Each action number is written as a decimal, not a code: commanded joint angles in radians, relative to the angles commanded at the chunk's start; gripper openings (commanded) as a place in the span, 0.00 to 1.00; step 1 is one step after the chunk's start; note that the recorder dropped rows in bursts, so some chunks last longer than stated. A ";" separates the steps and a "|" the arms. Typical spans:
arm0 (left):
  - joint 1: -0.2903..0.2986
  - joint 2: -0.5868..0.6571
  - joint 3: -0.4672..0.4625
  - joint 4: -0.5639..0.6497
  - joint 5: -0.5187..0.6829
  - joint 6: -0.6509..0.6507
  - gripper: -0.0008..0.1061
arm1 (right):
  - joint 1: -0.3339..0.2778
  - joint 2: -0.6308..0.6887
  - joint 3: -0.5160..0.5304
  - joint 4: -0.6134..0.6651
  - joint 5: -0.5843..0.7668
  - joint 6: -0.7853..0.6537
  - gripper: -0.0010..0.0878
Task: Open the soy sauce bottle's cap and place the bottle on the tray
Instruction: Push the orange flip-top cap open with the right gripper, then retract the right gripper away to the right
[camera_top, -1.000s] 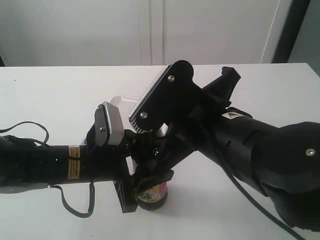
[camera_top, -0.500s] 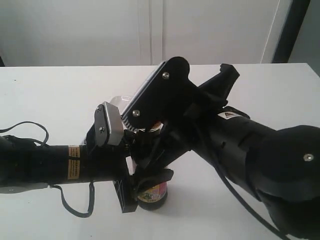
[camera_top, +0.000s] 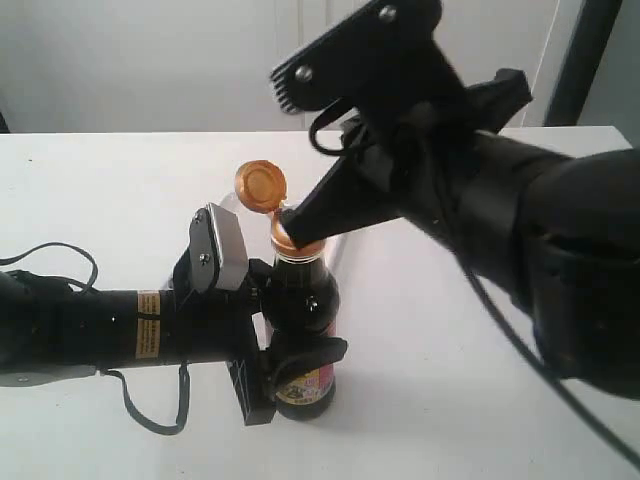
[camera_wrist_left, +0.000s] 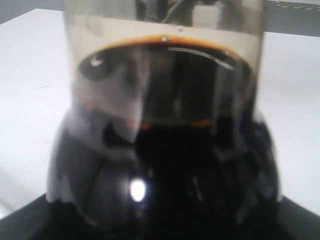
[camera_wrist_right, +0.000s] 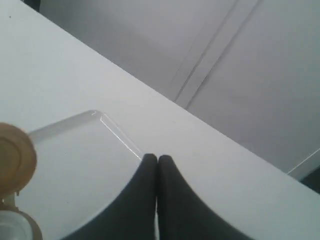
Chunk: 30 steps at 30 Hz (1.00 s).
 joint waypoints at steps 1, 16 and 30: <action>0.000 0.000 0.000 -0.002 0.000 0.000 0.01 | -0.052 -0.017 0.003 0.015 0.109 -0.047 0.01; 0.000 0.000 0.000 -0.060 0.000 -0.019 0.01 | -0.583 0.018 0.108 -0.029 0.971 -0.303 0.01; 0.000 0.000 0.000 -0.061 0.000 -0.043 0.01 | -0.829 0.103 0.102 -1.231 1.114 1.171 0.01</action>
